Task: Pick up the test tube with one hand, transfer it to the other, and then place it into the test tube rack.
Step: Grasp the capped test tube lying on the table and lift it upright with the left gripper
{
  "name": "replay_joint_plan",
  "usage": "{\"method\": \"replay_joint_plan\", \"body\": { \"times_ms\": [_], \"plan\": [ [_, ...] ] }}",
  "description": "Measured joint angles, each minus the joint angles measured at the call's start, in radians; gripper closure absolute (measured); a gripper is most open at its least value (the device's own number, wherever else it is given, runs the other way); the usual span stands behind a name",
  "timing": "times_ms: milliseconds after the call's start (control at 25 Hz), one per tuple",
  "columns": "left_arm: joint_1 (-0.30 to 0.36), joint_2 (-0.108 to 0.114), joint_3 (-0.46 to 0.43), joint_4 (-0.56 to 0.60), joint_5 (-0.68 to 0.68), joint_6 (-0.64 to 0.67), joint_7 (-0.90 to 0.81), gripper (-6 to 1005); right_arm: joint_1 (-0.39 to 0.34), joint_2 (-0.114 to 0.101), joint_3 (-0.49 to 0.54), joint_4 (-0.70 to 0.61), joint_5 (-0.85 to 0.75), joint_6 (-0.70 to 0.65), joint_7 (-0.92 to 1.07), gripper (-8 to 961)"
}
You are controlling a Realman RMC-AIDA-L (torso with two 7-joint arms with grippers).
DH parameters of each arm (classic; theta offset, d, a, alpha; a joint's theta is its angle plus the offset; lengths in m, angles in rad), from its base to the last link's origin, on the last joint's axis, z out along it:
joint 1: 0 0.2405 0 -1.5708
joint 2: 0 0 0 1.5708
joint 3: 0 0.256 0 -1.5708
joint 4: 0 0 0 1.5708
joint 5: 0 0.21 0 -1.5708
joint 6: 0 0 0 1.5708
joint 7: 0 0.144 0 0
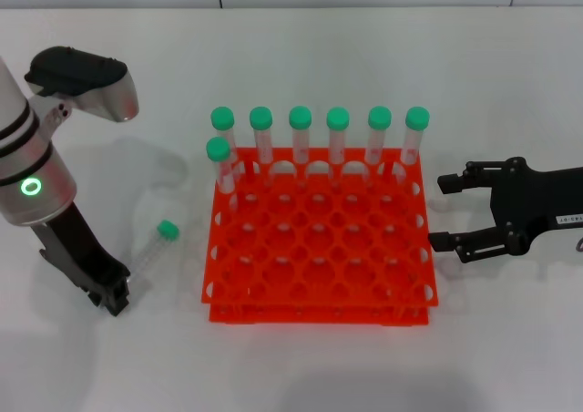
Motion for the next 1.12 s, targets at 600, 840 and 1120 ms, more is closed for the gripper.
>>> {"method": "replay_joint_plan", "body": {
  "times_ms": [600, 840, 1120],
  "plan": [
    [0.064, 0.006, -0.052, 0.322, -0.006, 0.067, -0.034, 806, -0.005, -0.005, 0.002, 0.0, 0.0, 0.0, -0.001, 112],
    [0.122, -0.005, -0.064, 0.459, -0.017, 0.014, -0.036, 806, -0.005, -0.006, 0.002, 0.0, 0.0, 0.0, -0.002, 112],
    [0.208, -0.031, -0.045, 0.534, -0.139, -0.183, 0.039, 806, -0.005, -0.003, 0.004, 0.0, 0.0, 0.001, -0.008, 112]
  ]
}}
